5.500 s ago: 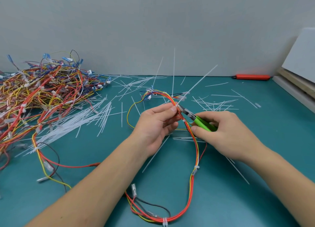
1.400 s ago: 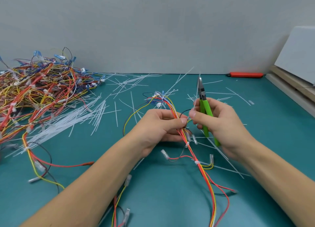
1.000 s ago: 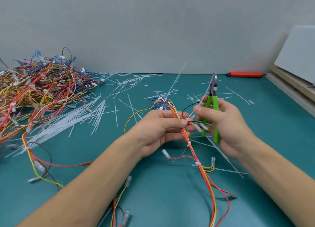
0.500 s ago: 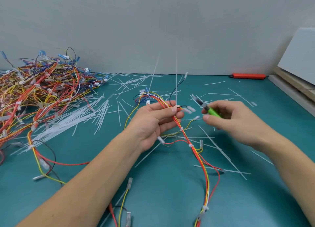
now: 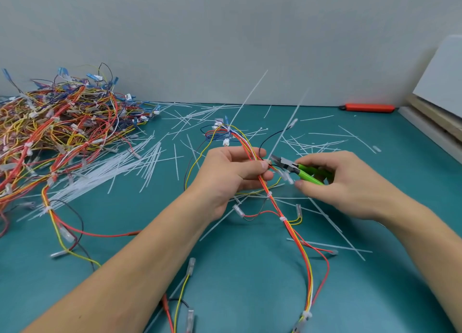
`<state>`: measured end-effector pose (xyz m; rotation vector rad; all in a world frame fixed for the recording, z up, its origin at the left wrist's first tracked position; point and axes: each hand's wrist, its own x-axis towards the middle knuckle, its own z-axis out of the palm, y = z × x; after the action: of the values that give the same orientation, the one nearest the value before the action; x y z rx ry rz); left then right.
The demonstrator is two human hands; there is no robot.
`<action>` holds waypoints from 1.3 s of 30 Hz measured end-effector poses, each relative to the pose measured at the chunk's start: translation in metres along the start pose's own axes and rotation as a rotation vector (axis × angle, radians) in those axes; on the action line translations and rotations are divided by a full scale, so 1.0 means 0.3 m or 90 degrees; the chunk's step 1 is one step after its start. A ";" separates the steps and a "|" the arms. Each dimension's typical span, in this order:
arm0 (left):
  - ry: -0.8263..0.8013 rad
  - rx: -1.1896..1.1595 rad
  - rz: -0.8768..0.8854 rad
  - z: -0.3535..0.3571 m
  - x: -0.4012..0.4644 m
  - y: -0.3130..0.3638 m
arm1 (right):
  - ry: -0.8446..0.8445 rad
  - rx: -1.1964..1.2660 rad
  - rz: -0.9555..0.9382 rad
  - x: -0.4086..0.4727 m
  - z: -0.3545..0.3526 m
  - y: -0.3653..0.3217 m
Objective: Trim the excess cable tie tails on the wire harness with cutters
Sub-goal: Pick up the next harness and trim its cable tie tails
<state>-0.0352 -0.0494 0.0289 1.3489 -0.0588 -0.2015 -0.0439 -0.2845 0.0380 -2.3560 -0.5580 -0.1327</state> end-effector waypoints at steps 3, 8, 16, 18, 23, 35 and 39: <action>0.000 0.006 -0.005 0.003 -0.005 0.000 | -0.007 0.002 0.001 -0.001 0.004 0.002; -0.012 0.008 -0.007 0.011 -0.010 -0.006 | -0.028 0.007 -0.001 0.004 0.009 0.005; -0.019 0.007 -0.008 0.014 -0.012 -0.008 | -0.032 0.078 0.022 0.009 -0.003 0.007; -0.013 0.009 -0.013 0.014 -0.014 -0.006 | 0.057 0.154 0.050 0.016 0.004 0.010; -0.015 0.023 -0.033 0.018 -0.018 -0.003 | 0.140 0.283 0.097 0.020 0.015 0.009; -0.017 0.024 -0.088 0.038 -0.003 -0.010 | -0.002 0.319 0.046 0.005 0.098 -0.074; 0.013 -0.174 -0.145 0.034 0.000 0.003 | -0.035 0.377 0.009 0.000 0.085 -0.088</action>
<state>-0.0368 -0.0591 0.0322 1.0827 0.1360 -0.3748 -0.0567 -0.2504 0.0351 -1.7897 -0.5213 0.0944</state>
